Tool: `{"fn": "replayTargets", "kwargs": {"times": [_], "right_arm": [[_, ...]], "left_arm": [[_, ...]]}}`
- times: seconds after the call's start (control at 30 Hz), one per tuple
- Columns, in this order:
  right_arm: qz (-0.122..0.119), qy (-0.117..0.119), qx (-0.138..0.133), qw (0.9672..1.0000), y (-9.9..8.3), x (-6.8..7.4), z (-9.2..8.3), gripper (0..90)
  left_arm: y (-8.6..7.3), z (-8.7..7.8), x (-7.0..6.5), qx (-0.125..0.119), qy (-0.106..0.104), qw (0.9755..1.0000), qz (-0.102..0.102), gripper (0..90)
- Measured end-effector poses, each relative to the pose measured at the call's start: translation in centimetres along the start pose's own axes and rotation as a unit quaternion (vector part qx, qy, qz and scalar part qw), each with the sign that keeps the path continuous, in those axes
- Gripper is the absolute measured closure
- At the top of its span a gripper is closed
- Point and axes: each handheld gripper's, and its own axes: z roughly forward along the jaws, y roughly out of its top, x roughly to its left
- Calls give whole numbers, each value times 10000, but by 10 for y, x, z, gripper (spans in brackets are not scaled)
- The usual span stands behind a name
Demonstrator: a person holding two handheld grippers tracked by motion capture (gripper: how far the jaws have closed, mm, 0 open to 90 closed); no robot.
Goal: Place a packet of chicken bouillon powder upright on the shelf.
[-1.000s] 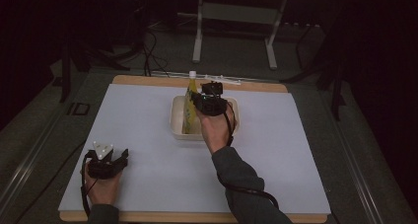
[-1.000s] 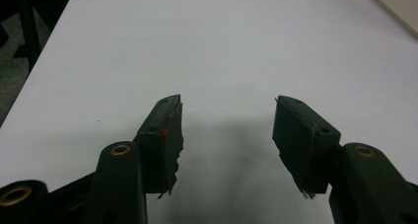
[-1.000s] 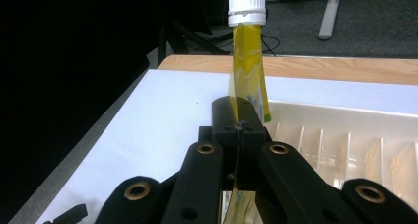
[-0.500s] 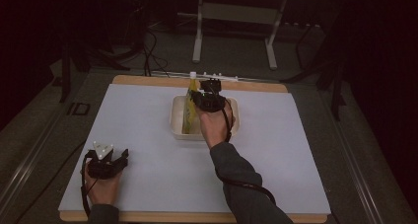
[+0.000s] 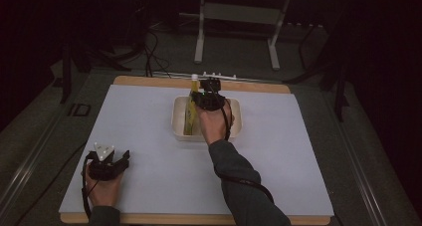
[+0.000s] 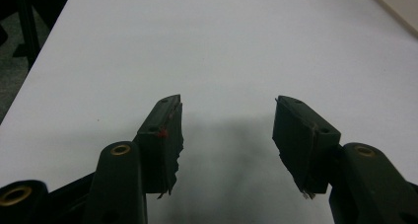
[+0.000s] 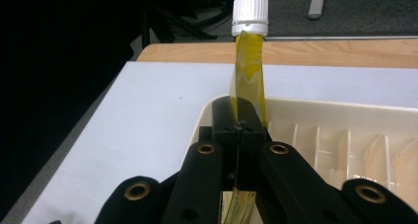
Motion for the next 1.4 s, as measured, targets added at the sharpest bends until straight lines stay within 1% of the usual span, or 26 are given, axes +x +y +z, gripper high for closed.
{"fn": "replayTargets", "kwargs": {"times": [0.1, 0.13, 0.33, 0.4, 0.47, 0.6, 0.83, 0.97, 1.07, 1.1, 1.27, 1.4], "right_arm": [[-2, 15, 41, 10000, -1, 1, 5, 900], [22, 17, 53, 10000, -1, 2, 6, 900], [-63, 41, 153, 9999, 3, 6, 9, 900], [-39, 38, 169, 9998, 4, 6, 9, 900], [-24, 61, 172, 9998, 4, 6, 9, 900], [-127, 105, 167, 9997, 3, 4, 9, 900], [-171, 189, 181, 9995, 2, 1, 7, 888], [-207, 259, 191, 9993, 3, 1, 6, 859], [-299, 294, 189, 9989, 3, 2, 5, 839], [-363, 276, 196, 9988, 4, 3, 4, 837], [-431, 342, 190, 9983, 6, 4, 0, 804], [-517, 381, 156, 9978, 7, 4, -3, 798]], "left_arm": [[0, 0, 0, -4, 0, 10000, -1, 446], [0, 0, 0, -7, 2, 10000, -3, 447], [0, 0, 0, -10, 0, 10000, -6, 446], [0, 0, 0, -12, 1, 10000, -7, 446], [0, 0, 0, -9, 2, 10000, -6, 446], [0, 0, 0, -11, 4, 10000, -10, 446], [0, 0, 0, -11, 7, 10000, -4, 446], [0, 0, 0, -11, 10, 10000, -4, 446], [0, 0, 0, -10, 10, 10000, 1, 446], [0, 0, 0, -12, 11, 10000, 1, 446], [0, 0, 0, -13, 11, 10000, 2, 446], [0, 0, 0, -15, 16, 10000, 4, 446]]}}
